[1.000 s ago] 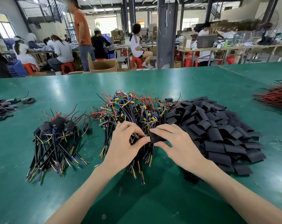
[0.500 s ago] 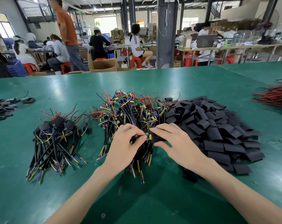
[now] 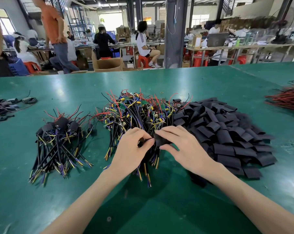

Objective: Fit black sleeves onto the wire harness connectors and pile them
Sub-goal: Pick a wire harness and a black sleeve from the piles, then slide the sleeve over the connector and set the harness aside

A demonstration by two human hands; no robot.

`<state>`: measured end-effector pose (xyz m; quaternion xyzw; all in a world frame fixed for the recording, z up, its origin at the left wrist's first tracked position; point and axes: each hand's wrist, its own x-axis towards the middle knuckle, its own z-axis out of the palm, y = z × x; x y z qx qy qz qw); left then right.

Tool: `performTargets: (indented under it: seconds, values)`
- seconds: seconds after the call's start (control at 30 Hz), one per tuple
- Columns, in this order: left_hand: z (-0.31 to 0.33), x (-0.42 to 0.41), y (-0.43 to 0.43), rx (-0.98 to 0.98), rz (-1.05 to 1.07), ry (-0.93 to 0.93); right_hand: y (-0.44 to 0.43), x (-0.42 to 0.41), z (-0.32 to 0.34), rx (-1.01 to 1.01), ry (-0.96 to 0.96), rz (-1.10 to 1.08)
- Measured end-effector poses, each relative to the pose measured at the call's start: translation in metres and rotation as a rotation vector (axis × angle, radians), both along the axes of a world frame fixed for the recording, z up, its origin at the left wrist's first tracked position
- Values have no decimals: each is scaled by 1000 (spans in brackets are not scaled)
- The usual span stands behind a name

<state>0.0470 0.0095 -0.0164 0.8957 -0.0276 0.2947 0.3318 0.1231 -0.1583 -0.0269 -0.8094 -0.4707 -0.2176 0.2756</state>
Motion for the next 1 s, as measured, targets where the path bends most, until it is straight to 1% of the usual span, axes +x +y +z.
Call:
performTargets:
  seconds: [0.07, 0.17, 0.23, 0.3, 0.33, 0.4, 0.43, 0.47, 0.53, 0.6, 0.63, 0.67, 0.7, 0.73, 0.77, 0.8, 0.83, 0.9, 0.93, 0.97, 1.0]
  values:
    - [5, 0, 4, 45, 33, -67, -1, 1, 3, -2, 13, -29]
    - [22, -1, 26, 104, 201, -267, -7, 9, 8, -14, -31, -192]
    - [32, 0, 56, 116, 401, -386, -13, 17, 8, -7, -18, -328]
    - [38, -1, 97, 93, 651, -406, -18, 26, 7, -20, 18, -462]
    - [38, -3, 116, 71, 779, -357, -21, 30, 6, -31, 42, -529]
    - [31, -9, 147, 71, 1014, -125, -24, 35, 4, -77, 93, -651]
    - [25, -12, 156, 81, 1082, 19, -25, 37, 3, -100, 119, -689]
    - [20, -15, 161, 80, 1107, 145, -26, 39, 1, -120, 139, -713]
    - [12, -19, 164, 49, 1081, 288, -28, 40, -1, -178, 160, -741]
    - [10, -20, 165, 26, 1074, 358, -29, 41, -3, -241, 166, -751]
    - [10, -18, 165, 53, 1103, 387, -29, 41, -3, -262, 168, -747]
    - [11, -16, 164, 96, 1141, 386, -30, 42, -3, -275, 171, -738]
    - [14, -12, 159, 137, 1164, 334, -30, 43, -3, -285, 174, -723]
    - [18, -7, 152, 172, 1145, 236, -31, 43, -3, -294, 177, -703]
    - [23, -1, 141, 202, 1070, 142, -31, 44, -3, -302, 177, -678]
    - [30, 7, 127, 213, 951, 100, -31, 45, -2, -307, 171, -655]
    - [35, 16, 113, 189, 810, 123, -32, 45, -2, -303, 157, -639]
    - [40, 34, 85, 93, 576, 334, -32, 43, 0, -251, 135, -630]
    - [39, 41, 76, 70, 522, 424, -33, 43, 2, -217, 136, -630]
    - [37, 47, 70, 66, 512, 462, -33, 42, 3, -193, 143, -629]
    - [37, 49, 66, 62, 528, 457, -33, 42, 5, -185, 151, -627]
